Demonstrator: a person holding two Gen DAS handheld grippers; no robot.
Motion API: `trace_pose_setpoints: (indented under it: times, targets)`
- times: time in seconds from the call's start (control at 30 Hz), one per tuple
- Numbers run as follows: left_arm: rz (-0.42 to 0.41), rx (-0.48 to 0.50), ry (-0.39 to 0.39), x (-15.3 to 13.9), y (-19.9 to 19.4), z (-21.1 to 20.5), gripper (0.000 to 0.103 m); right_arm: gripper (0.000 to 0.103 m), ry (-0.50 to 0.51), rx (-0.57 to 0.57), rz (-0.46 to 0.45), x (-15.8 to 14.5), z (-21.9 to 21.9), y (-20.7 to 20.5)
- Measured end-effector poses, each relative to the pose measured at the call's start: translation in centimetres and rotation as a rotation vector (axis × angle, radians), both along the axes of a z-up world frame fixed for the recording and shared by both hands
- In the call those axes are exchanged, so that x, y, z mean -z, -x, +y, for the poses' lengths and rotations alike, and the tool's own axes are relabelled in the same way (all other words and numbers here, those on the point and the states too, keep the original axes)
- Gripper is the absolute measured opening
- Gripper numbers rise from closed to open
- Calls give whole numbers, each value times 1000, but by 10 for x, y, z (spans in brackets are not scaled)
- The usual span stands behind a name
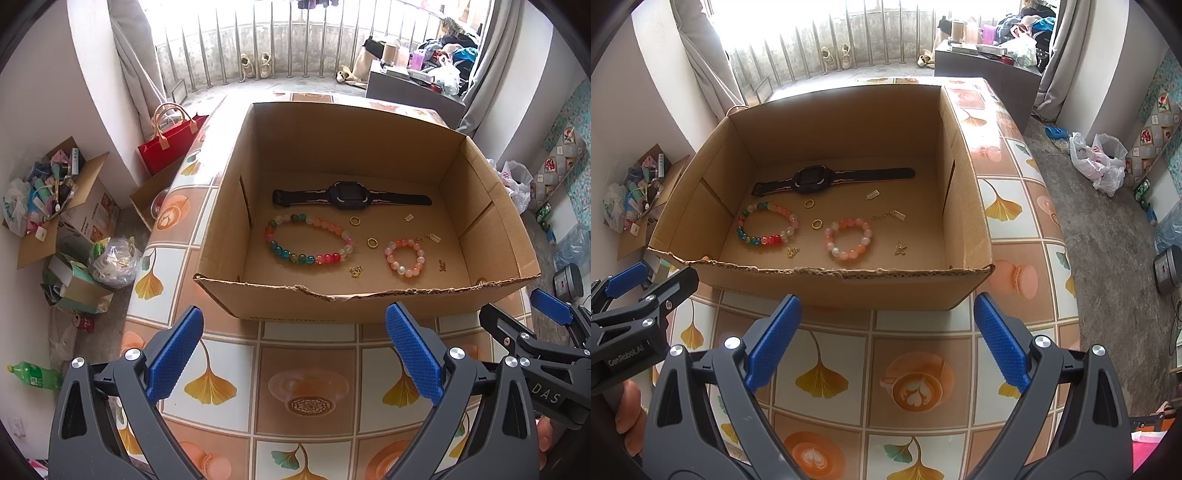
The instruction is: Organize jewelry
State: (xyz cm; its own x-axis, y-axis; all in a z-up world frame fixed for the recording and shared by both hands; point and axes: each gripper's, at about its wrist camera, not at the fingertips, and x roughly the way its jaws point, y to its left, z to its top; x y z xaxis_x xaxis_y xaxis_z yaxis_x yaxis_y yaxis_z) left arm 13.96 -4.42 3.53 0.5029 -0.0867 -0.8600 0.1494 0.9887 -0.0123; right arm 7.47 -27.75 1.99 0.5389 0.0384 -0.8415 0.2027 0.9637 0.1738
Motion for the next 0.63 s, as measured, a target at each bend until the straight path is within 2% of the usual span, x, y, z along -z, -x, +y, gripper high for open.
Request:
trace_pose_setpoints:
  times: [0.63]
  targets:
    - [-6,1,-1,-2,0,0,96,91,-1,8,1,-1,0,1]
